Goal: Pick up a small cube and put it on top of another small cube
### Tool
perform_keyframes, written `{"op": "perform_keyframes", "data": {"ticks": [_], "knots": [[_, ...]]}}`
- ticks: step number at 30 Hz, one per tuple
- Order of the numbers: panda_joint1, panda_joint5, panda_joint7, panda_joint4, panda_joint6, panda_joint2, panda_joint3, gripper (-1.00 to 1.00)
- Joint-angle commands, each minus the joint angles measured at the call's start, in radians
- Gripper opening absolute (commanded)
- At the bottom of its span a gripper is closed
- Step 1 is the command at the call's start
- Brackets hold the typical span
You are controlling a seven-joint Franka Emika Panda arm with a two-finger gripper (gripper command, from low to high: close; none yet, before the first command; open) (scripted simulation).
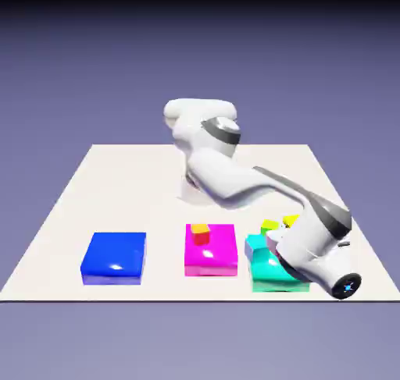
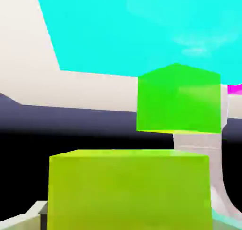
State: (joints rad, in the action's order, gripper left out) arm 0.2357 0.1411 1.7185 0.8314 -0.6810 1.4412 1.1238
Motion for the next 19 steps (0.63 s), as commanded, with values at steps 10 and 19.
{"op": "perform_keyframes", "data": {"ticks": [10, 19], "knots": [[0.175, -0.023, 0.026, 0.178, -0.111, -0.032, -0.057, -1.0], [0.282, -0.018, 0.025, 0.42, -0.242, -0.076, -0.051, 1.0]]}}
